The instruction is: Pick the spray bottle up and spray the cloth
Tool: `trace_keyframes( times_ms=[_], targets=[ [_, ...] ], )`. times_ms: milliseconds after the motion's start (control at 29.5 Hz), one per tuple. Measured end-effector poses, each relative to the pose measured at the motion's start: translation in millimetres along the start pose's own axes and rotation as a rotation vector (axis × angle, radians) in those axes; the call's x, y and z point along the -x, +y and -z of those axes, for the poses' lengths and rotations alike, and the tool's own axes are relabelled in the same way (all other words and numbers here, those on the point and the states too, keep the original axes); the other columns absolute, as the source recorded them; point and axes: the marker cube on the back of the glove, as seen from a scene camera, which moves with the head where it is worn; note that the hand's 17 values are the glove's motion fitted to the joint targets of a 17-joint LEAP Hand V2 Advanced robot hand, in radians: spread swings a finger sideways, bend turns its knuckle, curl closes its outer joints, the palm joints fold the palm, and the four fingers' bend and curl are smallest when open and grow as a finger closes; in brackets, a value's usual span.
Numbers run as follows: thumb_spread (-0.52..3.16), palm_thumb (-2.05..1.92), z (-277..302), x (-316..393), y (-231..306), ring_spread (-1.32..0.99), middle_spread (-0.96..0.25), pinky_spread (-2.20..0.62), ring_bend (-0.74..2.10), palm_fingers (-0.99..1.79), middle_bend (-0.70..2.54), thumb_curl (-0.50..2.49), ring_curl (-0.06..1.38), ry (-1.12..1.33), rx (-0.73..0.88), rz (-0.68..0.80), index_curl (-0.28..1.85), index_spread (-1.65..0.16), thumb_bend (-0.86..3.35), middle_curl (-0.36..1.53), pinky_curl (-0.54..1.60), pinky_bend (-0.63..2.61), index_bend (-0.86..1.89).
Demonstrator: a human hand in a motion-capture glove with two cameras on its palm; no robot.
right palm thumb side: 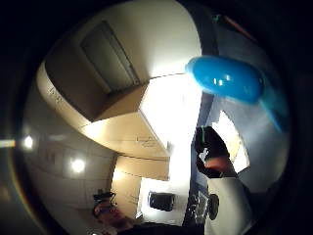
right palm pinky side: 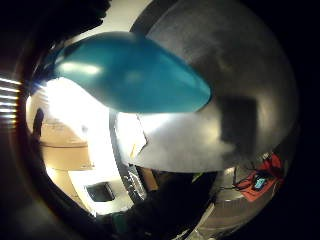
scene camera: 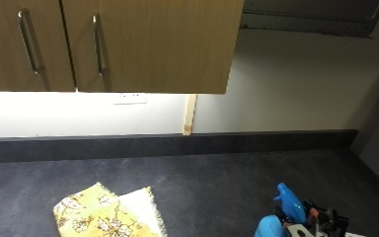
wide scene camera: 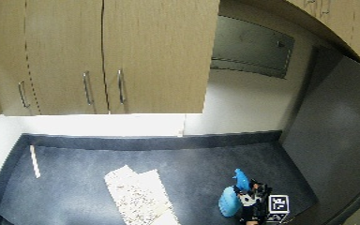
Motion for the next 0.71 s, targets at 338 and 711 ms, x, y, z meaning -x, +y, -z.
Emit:
trace_keyframes(
  times_ms=[338, 711],
  targets=[
    [0.88, 0.83, -3.4, -11.2, -30.7, 0.14, 0.04, 0.17, 0.31, 0.36, 0.19, 0.39, 0.25, 0.027, -0.009, -0.002, 0.26, -0.33, 0.14, 0.26, 0.24, 0.52, 0.18],
    [0.9, 0.94, -4.2, -20.7, -40.6, 0.11, 0.04, 0.17, 0.36, 0.71, 0.37, 0.46, 0.27, 0.039, -0.017, 0.02, 0.32, -0.26, 0.11, 0.34, 0.18, 0.29, 0.24]
  ],
)
